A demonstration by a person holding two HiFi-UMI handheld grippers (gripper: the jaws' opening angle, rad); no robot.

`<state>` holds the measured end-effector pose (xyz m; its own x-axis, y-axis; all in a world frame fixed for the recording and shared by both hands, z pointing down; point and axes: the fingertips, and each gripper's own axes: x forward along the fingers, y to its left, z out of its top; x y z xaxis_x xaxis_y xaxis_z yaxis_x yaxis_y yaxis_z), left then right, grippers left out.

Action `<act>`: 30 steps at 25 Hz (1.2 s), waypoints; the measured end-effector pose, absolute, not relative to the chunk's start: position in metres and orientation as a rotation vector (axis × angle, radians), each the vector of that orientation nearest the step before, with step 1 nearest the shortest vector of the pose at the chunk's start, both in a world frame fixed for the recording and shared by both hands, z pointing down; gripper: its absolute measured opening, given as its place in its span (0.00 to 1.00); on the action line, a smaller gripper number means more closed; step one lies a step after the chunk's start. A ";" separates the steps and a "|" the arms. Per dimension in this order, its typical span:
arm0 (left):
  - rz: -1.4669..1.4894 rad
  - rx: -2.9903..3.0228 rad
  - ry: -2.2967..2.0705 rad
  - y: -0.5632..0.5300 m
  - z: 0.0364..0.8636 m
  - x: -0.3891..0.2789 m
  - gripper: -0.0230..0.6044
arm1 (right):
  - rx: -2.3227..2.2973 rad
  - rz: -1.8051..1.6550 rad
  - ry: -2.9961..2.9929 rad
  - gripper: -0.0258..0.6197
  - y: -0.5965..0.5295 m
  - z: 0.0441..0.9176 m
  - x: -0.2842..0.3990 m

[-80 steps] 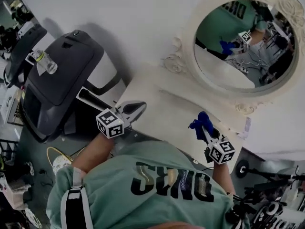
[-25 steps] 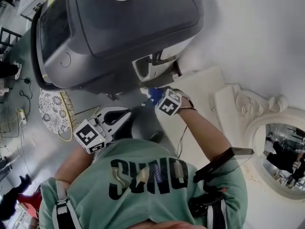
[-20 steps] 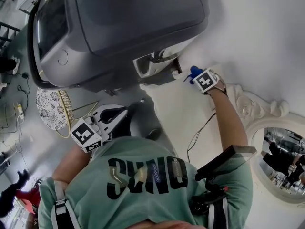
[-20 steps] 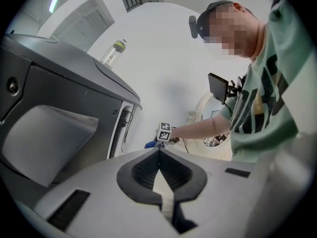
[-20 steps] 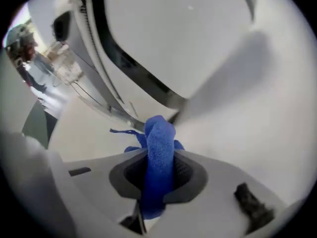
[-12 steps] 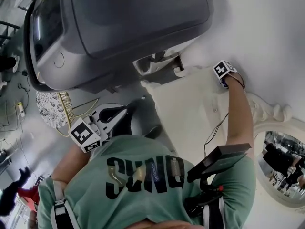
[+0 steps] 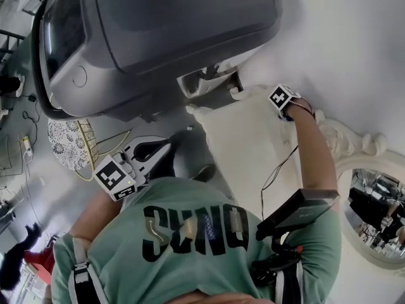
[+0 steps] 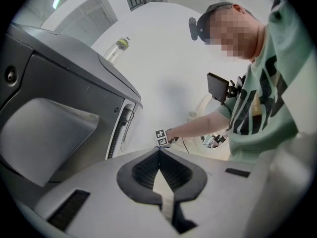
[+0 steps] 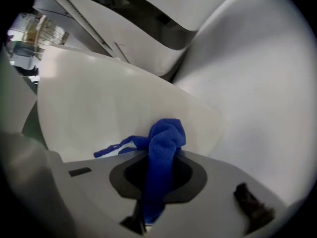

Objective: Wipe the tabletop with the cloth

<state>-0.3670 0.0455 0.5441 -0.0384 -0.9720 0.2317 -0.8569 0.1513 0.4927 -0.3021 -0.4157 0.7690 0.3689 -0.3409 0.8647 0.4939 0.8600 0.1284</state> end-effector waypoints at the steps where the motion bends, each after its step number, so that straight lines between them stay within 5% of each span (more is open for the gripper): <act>1: -0.305 1.748 -1.928 0.045 0.541 -0.367 0.04 | -0.220 -0.539 -1.083 0.13 -0.389 0.767 -0.300; 15: -0.319 1.825 -1.933 0.045 0.509 -0.338 0.04 | -0.877 -0.485 -1.263 0.13 -0.055 0.752 -0.229; 24: -0.329 1.856 -1.929 0.043 0.501 -0.339 0.04 | -0.039 -0.428 -1.604 0.13 -0.290 0.737 -0.267; 30: -0.321 1.947 -1.830 0.031 0.494 -0.340 0.04 | 0.189 -0.479 -1.508 0.13 -0.321 0.755 -0.255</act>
<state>-0.3403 0.0315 0.4938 0.0940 -0.9868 0.1322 -0.8831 -0.0213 0.4687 -0.2554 -0.3214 0.7554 -0.0078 -0.4151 0.9098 0.1860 0.8933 0.4092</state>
